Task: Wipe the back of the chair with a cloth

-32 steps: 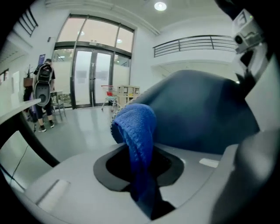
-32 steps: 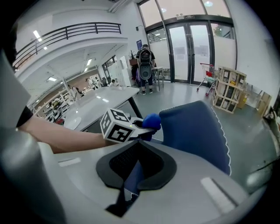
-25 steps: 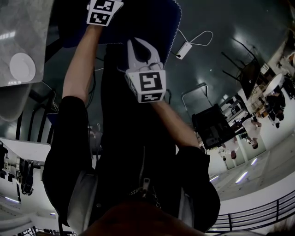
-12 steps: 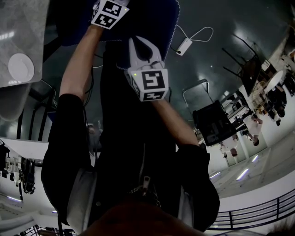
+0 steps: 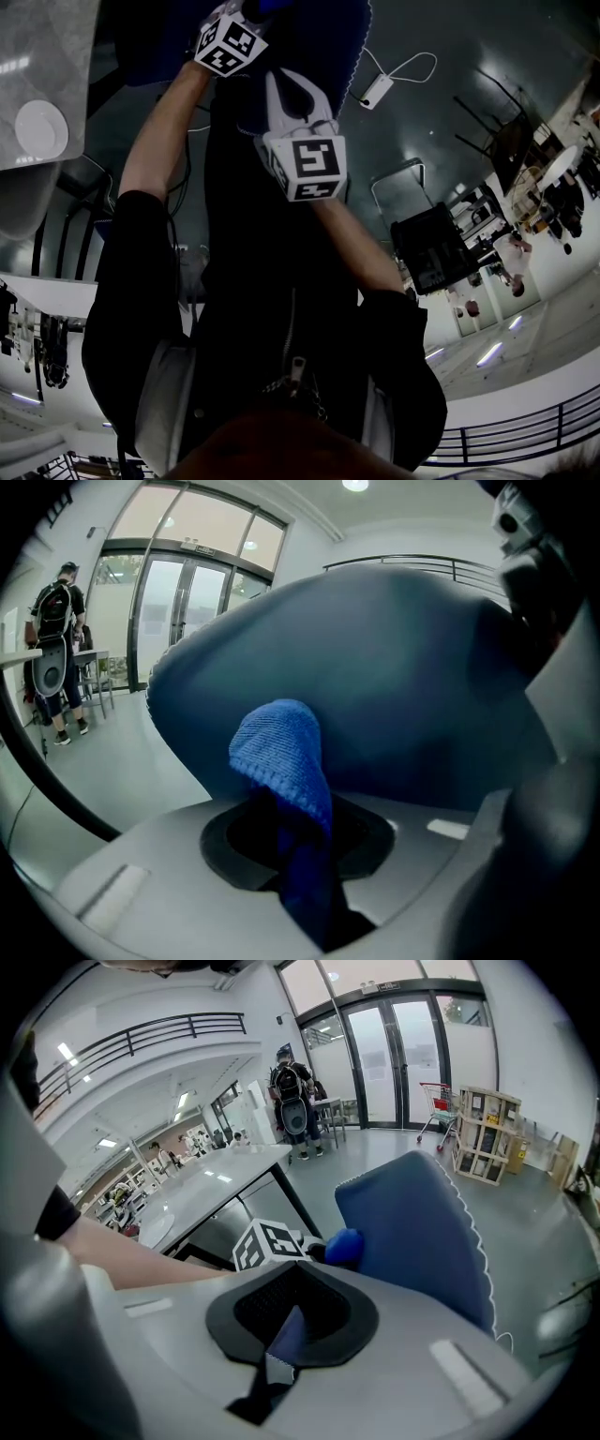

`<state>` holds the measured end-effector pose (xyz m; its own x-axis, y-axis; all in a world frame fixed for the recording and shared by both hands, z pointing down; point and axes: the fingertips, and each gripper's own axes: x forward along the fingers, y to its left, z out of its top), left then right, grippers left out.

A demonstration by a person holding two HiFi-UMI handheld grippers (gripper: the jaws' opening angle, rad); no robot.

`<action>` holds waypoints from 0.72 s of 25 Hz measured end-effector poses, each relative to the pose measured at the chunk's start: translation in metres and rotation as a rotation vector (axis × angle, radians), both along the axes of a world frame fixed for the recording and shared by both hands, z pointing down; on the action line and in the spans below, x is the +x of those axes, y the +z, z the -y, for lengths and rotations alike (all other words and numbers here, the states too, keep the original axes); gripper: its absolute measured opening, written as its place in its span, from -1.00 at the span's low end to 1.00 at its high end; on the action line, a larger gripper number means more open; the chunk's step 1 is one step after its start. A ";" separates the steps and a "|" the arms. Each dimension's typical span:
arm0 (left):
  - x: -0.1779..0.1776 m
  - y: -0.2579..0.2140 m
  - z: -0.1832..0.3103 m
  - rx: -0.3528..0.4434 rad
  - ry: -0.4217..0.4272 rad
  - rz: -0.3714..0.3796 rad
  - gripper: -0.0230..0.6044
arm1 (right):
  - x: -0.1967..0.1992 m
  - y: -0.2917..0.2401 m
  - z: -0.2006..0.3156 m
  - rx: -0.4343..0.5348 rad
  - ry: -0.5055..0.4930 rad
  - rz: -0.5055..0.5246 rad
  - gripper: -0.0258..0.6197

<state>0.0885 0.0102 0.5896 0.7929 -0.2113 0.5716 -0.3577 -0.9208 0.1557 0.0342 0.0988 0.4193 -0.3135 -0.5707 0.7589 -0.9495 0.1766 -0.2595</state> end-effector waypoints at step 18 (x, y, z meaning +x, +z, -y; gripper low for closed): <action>-0.014 0.014 -0.109 -0.070 0.156 0.016 -0.64 | -0.001 0.005 -0.005 -0.019 -0.003 -0.037 -0.91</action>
